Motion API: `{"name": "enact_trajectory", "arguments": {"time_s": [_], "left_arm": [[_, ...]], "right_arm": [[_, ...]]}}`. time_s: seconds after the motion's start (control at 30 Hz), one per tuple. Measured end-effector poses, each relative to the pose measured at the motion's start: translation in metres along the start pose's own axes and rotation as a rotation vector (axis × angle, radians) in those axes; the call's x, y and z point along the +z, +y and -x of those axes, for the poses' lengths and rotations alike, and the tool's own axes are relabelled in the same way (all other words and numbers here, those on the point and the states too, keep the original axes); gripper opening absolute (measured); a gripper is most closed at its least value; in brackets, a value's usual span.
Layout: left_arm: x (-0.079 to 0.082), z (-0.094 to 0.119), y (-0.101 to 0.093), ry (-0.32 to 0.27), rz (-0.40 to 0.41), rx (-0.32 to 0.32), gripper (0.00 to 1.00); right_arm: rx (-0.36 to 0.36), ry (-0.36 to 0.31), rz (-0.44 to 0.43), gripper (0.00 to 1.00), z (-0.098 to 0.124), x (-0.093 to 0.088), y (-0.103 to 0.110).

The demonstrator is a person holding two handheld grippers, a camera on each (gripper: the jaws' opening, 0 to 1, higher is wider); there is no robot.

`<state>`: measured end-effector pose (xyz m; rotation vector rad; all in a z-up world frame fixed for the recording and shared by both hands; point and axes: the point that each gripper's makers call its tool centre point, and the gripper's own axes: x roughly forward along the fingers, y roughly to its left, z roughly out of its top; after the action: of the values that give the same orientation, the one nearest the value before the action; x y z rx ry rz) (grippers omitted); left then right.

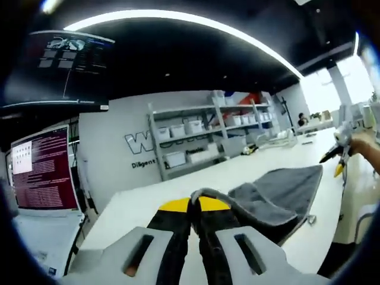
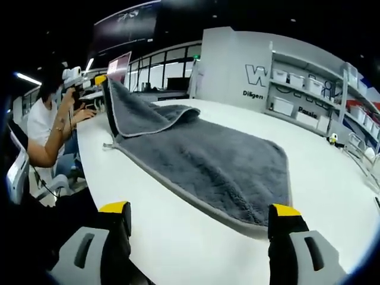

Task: Open the folded towel by lifting each exposed corner and separating the folded layers until the towel lies flat within the target outline without major curled edges

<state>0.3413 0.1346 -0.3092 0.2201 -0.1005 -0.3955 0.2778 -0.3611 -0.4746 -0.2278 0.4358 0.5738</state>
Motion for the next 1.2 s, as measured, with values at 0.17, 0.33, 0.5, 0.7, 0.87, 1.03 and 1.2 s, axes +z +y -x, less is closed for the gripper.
{"name": "enact_trajectory", "arguments": {"time_s": [0.17, 0.33, 0.5, 0.7, 0.87, 1.03, 1.2], "left_arm": [[-0.022, 0.009, 0.009, 0.052, 0.013, 0.03, 0.03], [-0.05, 0.023, 0.008, 0.124, -0.017, 0.053, 0.03], [-0.071, 0.037, 0.015, 0.181, -0.034, 0.101, 0.03], [-0.09, 0.051, 0.024, 0.235, -0.028, 0.138, 0.03], [-0.119, 0.057, 0.04, 0.318, -0.018, 0.187, 0.03], [-0.144, 0.057, 0.043, 0.38, -0.006, 0.192, 0.03], [-0.158, 0.06, 0.049, 0.437, -0.031, 0.22, 0.03]], "right_arm": [[0.004, 0.008, 0.012, 0.98, -0.004, 0.001, 0.003], [0.01, 0.016, 0.016, 0.98, -0.006, 0.0, 0.006], [0.012, 0.033, 0.019, 0.98, -0.008, -0.003, 0.006], [0.017, 0.038, 0.024, 0.98, -0.009, -0.002, 0.007], [0.016, 0.043, 0.023, 0.98, -0.009, -0.002, 0.006], [0.008, 0.048, 0.021, 0.98, -0.006, -0.003, 0.005], [0.005, 0.049, 0.021, 0.98, -0.005, -0.003, 0.003]]}}
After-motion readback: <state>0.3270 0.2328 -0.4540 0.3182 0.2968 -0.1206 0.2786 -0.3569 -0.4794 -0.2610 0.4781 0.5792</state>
